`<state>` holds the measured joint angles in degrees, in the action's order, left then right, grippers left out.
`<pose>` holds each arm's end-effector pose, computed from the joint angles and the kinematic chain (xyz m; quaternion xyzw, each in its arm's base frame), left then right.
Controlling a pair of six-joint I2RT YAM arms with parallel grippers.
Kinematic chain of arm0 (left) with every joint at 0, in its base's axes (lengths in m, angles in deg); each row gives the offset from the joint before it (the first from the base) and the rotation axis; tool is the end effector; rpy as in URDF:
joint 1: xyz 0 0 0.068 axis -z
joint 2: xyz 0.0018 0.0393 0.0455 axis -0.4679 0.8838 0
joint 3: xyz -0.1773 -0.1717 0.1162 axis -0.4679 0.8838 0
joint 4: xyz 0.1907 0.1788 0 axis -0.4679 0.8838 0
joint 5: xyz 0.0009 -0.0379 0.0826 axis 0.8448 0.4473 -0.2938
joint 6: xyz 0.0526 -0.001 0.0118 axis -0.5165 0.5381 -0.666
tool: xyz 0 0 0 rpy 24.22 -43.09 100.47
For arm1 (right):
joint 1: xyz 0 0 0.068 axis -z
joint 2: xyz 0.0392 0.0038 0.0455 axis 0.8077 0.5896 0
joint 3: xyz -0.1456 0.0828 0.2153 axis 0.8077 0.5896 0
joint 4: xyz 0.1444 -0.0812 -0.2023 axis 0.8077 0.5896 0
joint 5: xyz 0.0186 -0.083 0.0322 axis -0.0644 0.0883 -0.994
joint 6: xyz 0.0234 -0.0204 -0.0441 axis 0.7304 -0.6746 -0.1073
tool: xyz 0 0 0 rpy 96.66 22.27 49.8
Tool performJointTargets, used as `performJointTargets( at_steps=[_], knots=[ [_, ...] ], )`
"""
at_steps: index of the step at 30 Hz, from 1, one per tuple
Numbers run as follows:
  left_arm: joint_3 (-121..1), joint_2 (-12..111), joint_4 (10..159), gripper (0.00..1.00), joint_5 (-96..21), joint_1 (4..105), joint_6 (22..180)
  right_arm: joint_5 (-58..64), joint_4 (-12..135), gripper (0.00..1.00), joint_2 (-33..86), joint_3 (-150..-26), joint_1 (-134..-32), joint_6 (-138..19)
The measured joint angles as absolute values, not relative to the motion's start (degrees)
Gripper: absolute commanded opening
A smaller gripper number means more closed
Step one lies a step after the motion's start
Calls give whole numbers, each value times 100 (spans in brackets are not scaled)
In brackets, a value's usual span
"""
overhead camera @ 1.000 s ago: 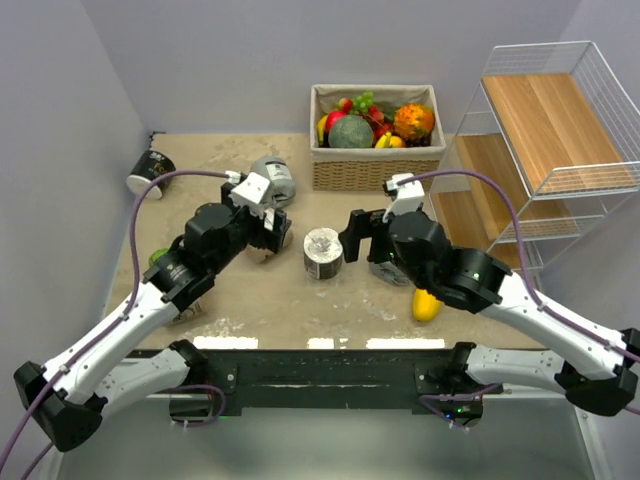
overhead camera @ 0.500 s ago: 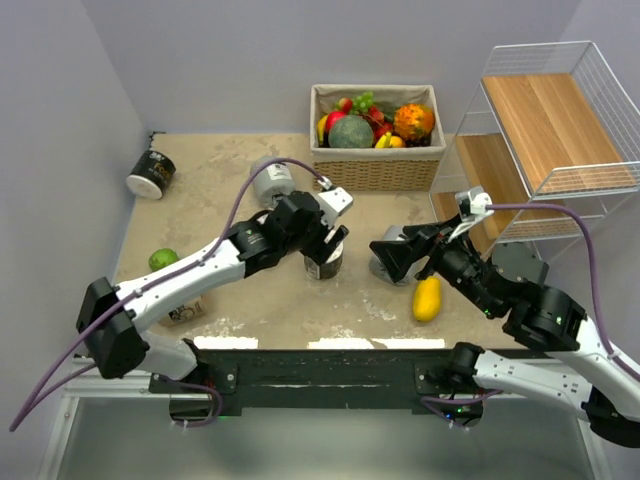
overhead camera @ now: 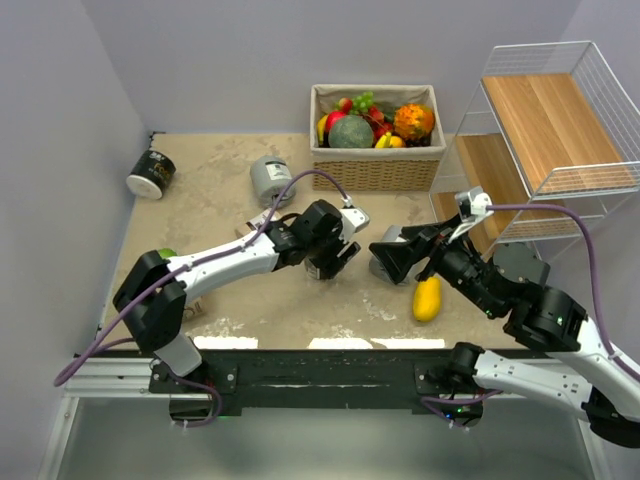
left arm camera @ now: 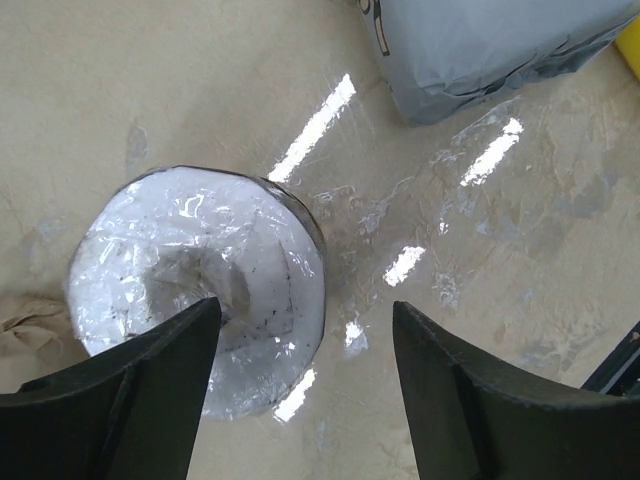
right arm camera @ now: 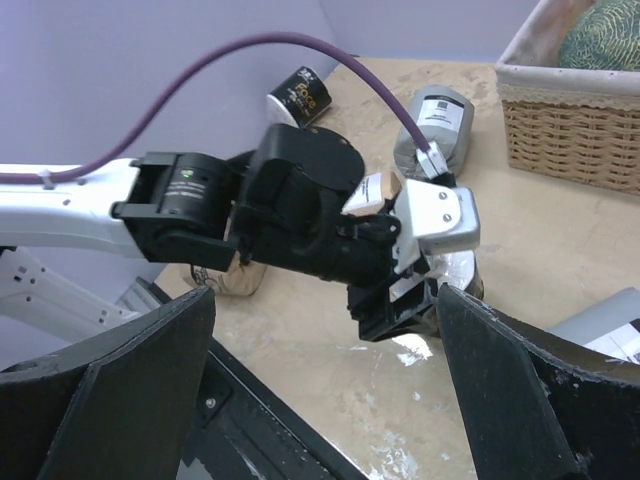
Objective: Place and organize the paper towels onto the shelf
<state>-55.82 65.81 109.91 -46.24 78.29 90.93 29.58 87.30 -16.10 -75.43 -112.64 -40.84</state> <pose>0.2245 -0.2710 0.2534 0.3845 0.8472 -0.1572 0.3312 0.0716 0.0963 0.4302 -0.0961 0.7125 0.3742 0.5857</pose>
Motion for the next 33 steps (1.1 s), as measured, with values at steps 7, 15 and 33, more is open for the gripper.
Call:
performJointTargets(
  at_steps=[7, 15, 33],
  knots=[
    [-5600, 6990, 10954, 58, -4809, 7829, 9080, 2956, 8734, 96, -1608, -7543, -11264, -4071],
    [-5598, 6983, 10967, 29, -4805, 7829, 9130, 2956, 8728, 95, -1619, -7501, -11264, -4027],
    [-5399, 4052, 10114, 29, -2084, 5829, 11681, 2348, 7475, 93, -1704, -6738, -11264, -3588]
  ],
)
